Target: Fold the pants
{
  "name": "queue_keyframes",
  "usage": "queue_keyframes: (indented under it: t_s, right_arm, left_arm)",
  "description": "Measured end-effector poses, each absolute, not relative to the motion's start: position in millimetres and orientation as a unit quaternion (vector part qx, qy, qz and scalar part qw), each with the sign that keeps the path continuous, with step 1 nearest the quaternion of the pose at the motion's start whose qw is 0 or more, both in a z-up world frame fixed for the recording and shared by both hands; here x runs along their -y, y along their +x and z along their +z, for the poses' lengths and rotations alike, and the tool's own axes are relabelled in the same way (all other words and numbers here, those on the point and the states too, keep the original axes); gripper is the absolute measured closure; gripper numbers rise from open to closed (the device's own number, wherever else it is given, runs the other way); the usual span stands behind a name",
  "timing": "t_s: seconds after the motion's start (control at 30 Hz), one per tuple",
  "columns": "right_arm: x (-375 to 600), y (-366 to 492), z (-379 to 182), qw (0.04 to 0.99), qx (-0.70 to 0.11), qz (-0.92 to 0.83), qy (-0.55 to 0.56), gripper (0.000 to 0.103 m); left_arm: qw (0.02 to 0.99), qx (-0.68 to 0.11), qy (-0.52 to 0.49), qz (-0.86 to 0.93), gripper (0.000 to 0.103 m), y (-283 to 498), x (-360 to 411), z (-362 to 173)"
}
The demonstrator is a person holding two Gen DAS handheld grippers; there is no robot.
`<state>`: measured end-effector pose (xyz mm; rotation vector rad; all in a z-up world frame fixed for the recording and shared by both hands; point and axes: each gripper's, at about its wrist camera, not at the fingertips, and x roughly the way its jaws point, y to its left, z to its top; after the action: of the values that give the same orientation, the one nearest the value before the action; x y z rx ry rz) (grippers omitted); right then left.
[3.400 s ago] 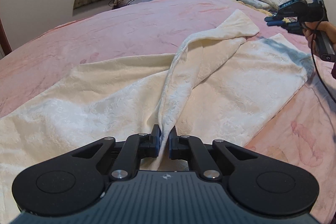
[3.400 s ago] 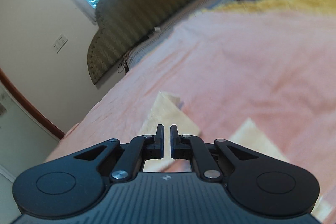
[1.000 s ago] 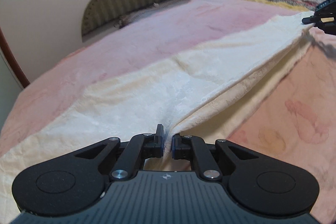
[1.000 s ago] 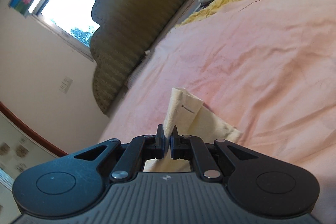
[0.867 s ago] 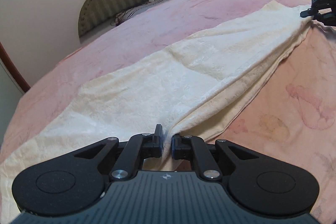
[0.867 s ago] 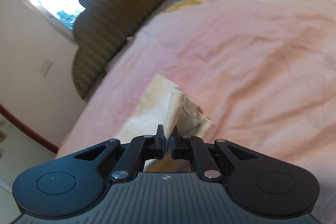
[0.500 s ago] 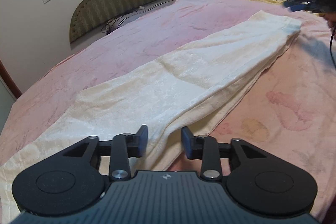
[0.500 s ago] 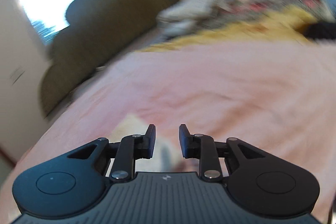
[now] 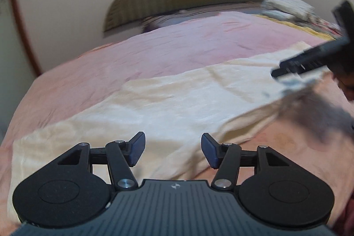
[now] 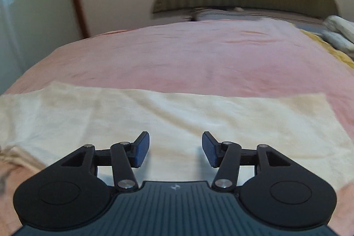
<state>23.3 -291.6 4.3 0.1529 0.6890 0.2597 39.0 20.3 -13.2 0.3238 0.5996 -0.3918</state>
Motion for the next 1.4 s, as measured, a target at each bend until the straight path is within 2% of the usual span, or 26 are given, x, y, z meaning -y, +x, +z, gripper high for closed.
queue_keyframes:
  t_s: [0.13,0.2,0.27,0.4,0.5,0.63,0.73,0.77,0.8,0.87,0.9,0.93,0.97,1.0,1.03,1.27,1.4]
  right_arm:
    - [228.1,34.9,1.7,0.902,-0.350,0.253,0.019,0.044]
    - [212.3,39.7,-9.9,0.890,-0.385,0.244,-0.028,0.044]
    - [210.1,40.8,-7.4,0.895,-0.384,0.224,-0.035,0.044]
    - [180.6,38.3,26.9,0.910,-0.317,0.265,-0.028,0.044]
    - [128.0,36.9,47.5,0.900,-0.259,0.348,-0.046,0.044]
    - [35.1,25.8,55.8,0.860,-0.206,0.445,-0.140,0.044]
    - [-26.2,12.4,48.8,0.827,-0.166,0.490,-0.219,0.046]
    - [-44.9,9.0,45.4,0.816,-0.158,0.501,-0.239,0.049]
    - [-59.4,6.7,42.3,0.808,-0.152,0.508,-0.255,0.056]
    - [-84.5,4.9,35.5,0.797,-0.146,0.513,-0.283,0.061]
    - [-93.1,4.4,32.3,0.793,-0.144,0.513,-0.294,0.070]
    - [-98.8,3.8,30.0,0.793,-0.142,0.508,-0.304,0.074]
    - [-104.5,3.5,26.7,0.792,-0.141,0.501,-0.318,0.081]
    - [-105.6,3.4,25.0,0.791,-0.140,0.500,-0.323,0.088]
    - [-106.2,3.3,24.3,0.792,-0.140,0.502,-0.318,0.092]
    - [-116.9,8.7,28.3,0.797,-0.146,0.511,-0.288,0.094]
    - [-120.9,27.9,21.6,0.798,-0.197,0.515,-0.242,0.093]
  left_arm:
    - [0.934,-0.316,0.134,-0.099,0.042,55.8,-54.5,-17.2]
    - [0.931,-0.333,0.144,-0.032,0.042,64.2,-76.4,-23.1]
    - [0.933,-0.328,0.143,0.024,0.042,63.0,-103.0,-21.3]
    - [0.942,-0.315,0.063,0.093,0.042,45.2,-168.7,0.9]
    - [0.932,-0.336,-0.014,0.134,0.042,36.7,-209.8,6.8]
    - [0.912,-0.364,-0.138,0.128,0.044,33.1,-249.4,1.9]
    - [0.905,-0.362,-0.193,0.113,0.044,35.4,-261.0,1.6]
    - [0.903,-0.363,-0.206,0.107,0.047,39.3,-263.6,1.1]
    - [0.900,-0.365,-0.217,0.103,0.048,41.6,-265.3,0.9]
    - [0.891,-0.374,-0.241,0.092,0.062,47.5,-263.7,-4.6]
    - [0.887,-0.377,-0.253,0.088,0.067,50.2,-265.9,-6.8]
    - [0.882,-0.382,-0.262,0.084,0.073,50.9,-266.5,-10.3]
    - [0.878,-0.387,-0.270,0.086,0.085,51.9,-267.9,-13.4]
    - [0.874,-0.387,-0.279,0.090,0.087,52.4,-269.5,-16.0]
    - [0.874,-0.384,-0.284,0.090,0.092,52.3,-270.0,-18.0]
    - [0.898,-0.335,-0.265,0.105,0.096,56.3,-267.8,-8.7]
    - [0.893,-0.364,-0.231,0.126,0.097,67.4,-259.1,-20.8]
